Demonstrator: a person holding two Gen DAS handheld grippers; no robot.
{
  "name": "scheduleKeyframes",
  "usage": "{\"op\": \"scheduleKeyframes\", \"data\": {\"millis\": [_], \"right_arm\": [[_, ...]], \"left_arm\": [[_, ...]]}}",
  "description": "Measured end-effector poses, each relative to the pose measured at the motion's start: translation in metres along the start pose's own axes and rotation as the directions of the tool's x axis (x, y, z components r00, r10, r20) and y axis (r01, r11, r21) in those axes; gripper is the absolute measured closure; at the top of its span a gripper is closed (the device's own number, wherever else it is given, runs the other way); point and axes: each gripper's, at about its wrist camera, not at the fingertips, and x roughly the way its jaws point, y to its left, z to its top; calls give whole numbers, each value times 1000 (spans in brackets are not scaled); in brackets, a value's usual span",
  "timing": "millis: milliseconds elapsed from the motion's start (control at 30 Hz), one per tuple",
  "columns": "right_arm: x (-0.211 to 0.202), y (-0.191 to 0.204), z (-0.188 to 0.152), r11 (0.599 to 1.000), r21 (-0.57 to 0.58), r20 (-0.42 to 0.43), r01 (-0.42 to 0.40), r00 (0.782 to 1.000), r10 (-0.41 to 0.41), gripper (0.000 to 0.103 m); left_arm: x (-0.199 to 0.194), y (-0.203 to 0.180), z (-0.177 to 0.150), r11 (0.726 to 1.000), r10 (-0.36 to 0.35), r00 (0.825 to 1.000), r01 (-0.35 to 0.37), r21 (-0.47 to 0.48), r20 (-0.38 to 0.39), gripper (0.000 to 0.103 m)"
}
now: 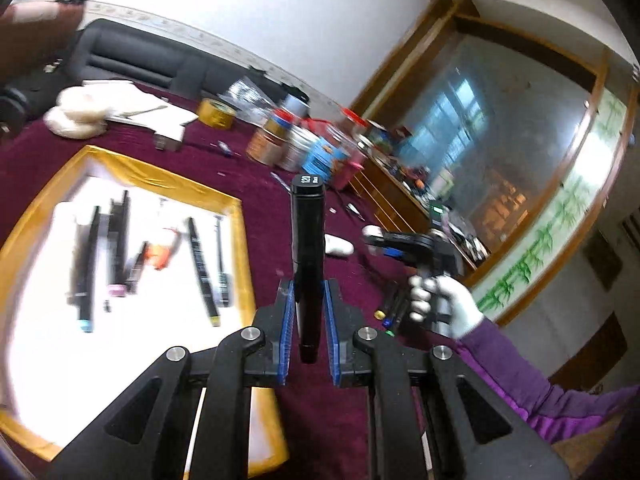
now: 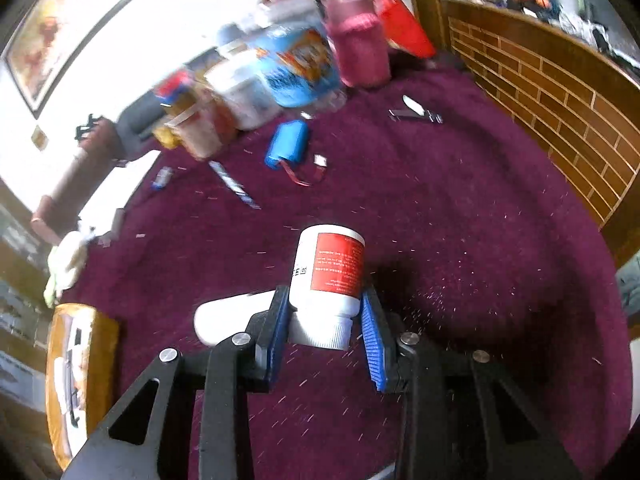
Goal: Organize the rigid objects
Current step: 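Carry the marker and bottle into the tray and open both grippers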
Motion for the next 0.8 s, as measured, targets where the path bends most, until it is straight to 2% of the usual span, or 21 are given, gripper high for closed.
{"op": "scheduleKeyframes", "data": {"millis": [167, 300, 433, 533, 667, 800], "right_arm": [[-29, 40, -19, 984, -66, -27, -166, 986, 164, 72], [-34, 96, -45, 944, -146, -90, -297, 954, 286, 72], [-28, 159, -77, 884, -214, -193, -416, 905, 379, 72], [-18, 200, -104, 844, -256, -269, -471, 873, 406, 72], [0, 243, -135, 814, -299, -350, -499, 850, 393, 72], [10, 264, -157, 806, -333, -378, -490, 852, 362, 72]], "left_arm": [[-31, 31, -3, 997, 54, 998, -53, -57, 31, 91], [-42, 50, -7, 992, 72, 997, -69, -108, 17, 91], [-46, 66, -10, 986, 85, 996, -85, -142, -6, 91], [-40, 74, -9, 982, 100, 994, -105, -155, -39, 91], [-18, 81, -3, 981, 129, 985, -143, -131, -112, 91], [1, 87, 3, 980, 147, 977, -165, -108, -158, 90]]}}
